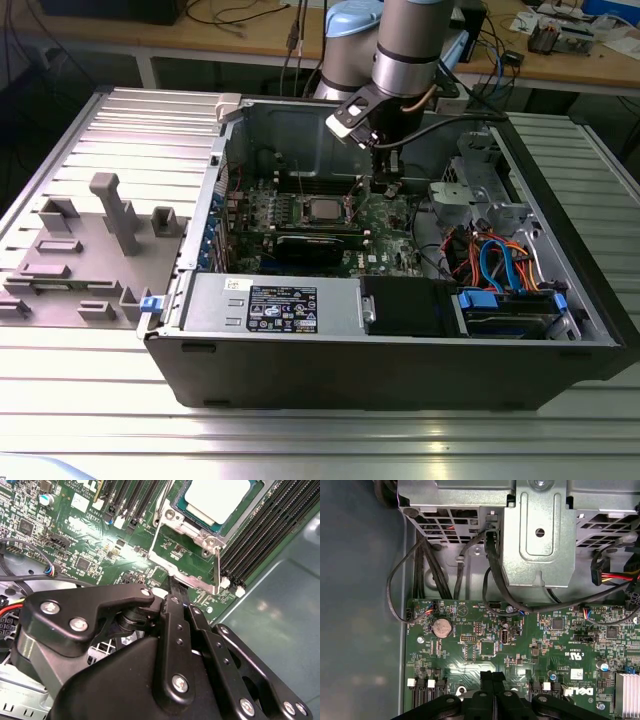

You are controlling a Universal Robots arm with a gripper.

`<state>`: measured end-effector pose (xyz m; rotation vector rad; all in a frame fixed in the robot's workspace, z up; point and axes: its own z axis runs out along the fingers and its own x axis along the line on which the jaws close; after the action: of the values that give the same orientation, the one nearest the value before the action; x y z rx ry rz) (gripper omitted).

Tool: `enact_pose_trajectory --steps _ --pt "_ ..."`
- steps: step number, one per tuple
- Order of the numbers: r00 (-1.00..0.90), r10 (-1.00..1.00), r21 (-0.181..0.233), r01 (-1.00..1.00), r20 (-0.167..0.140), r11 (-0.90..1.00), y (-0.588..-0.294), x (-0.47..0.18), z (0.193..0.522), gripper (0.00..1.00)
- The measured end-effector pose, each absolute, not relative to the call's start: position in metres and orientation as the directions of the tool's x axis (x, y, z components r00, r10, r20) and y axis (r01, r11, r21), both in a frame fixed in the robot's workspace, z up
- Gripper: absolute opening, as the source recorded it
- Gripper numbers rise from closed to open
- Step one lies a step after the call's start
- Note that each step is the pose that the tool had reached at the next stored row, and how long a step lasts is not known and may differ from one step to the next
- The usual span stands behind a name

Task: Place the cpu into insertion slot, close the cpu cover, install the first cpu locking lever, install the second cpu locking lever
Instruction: 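Close the cpu cover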

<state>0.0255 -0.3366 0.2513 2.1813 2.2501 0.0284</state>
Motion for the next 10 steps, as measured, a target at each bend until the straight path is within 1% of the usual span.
enact_pose_trajectory --steps 10 --pt "-0.031 0.999 0.018 0.999 0.007 0.031 -0.3366 0.0239 0.2513 0.11"
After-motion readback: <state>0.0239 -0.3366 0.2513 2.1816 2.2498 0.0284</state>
